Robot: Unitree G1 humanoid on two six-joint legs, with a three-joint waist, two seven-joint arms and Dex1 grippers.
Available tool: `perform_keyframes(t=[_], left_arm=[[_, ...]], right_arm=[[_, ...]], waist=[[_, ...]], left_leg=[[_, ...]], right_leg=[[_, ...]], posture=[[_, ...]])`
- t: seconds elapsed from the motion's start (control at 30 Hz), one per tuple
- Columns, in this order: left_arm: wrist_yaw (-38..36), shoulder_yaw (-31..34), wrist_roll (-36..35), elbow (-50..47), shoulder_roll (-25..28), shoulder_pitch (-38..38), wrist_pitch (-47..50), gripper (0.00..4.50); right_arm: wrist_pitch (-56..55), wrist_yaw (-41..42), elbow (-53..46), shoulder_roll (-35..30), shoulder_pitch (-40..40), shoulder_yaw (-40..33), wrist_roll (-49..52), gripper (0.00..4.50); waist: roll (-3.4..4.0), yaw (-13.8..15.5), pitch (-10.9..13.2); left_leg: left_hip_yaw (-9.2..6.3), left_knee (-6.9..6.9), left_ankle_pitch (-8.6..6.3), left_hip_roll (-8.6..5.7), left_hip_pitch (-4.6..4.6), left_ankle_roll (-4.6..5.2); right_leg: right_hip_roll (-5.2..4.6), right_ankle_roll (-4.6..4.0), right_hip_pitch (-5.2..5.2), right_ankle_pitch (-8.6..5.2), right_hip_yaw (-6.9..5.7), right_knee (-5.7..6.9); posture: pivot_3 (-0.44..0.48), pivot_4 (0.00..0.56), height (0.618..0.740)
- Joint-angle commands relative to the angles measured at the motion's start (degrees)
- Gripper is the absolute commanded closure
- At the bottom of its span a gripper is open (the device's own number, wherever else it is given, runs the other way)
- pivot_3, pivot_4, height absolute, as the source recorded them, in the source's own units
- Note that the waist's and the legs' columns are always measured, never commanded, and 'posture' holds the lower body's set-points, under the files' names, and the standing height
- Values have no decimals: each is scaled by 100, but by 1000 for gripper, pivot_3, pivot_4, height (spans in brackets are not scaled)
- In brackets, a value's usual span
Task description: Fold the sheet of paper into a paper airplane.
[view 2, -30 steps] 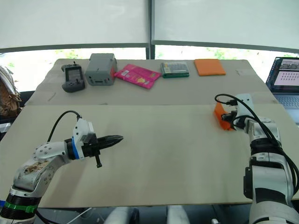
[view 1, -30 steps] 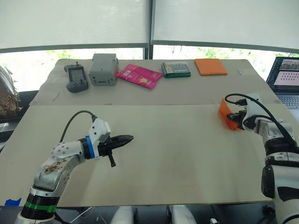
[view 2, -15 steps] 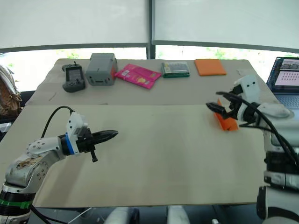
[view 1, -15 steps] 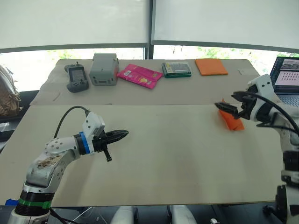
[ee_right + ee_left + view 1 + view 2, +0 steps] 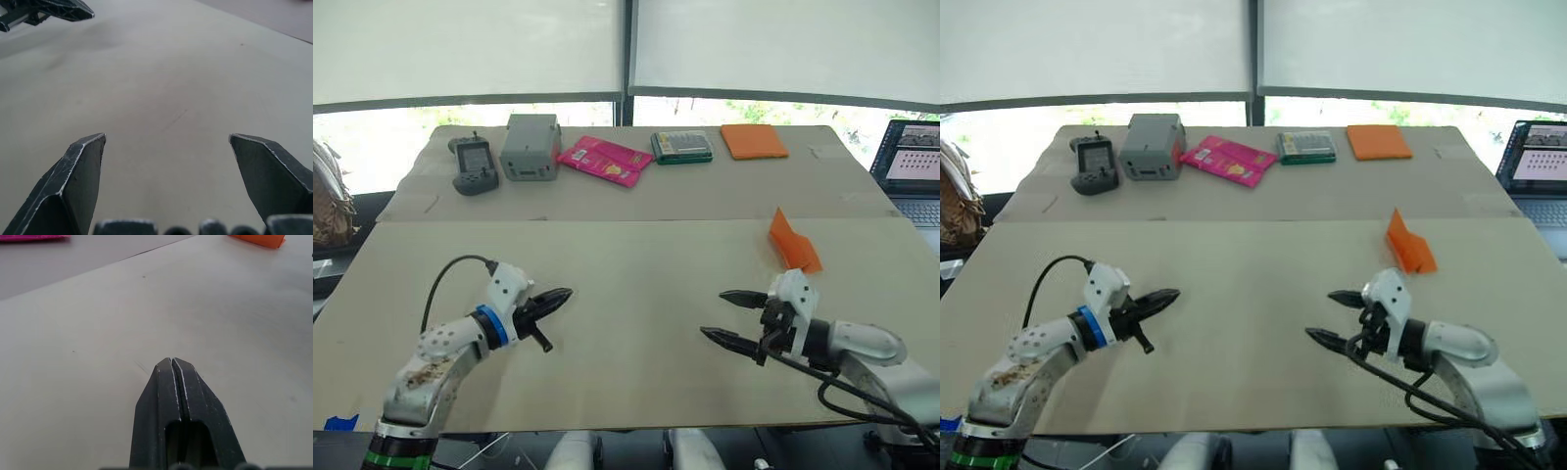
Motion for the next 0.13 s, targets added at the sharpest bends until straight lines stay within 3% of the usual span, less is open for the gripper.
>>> perform_keyframes(t=[0.03,0.13], left_arm=[[113,-2,138,-240,-95,177,-285,4500],[-60,-107,92,-242,-89,313,-297,4500]], right_arm=[[-572,-45,214,74,54,146,-274,48],[-782,-79,403,129,26,230,-356,48]], waist=[[0,1,0],[0,8,0]], left_leg=[[0,0,0,0,0,0],[0,1,0,-2,-1,-1]], right_leg=[[1,0,0,0,0,0],[-1,0,0,0,0,0]], posture=[[0,150,740],[0,150,740]])
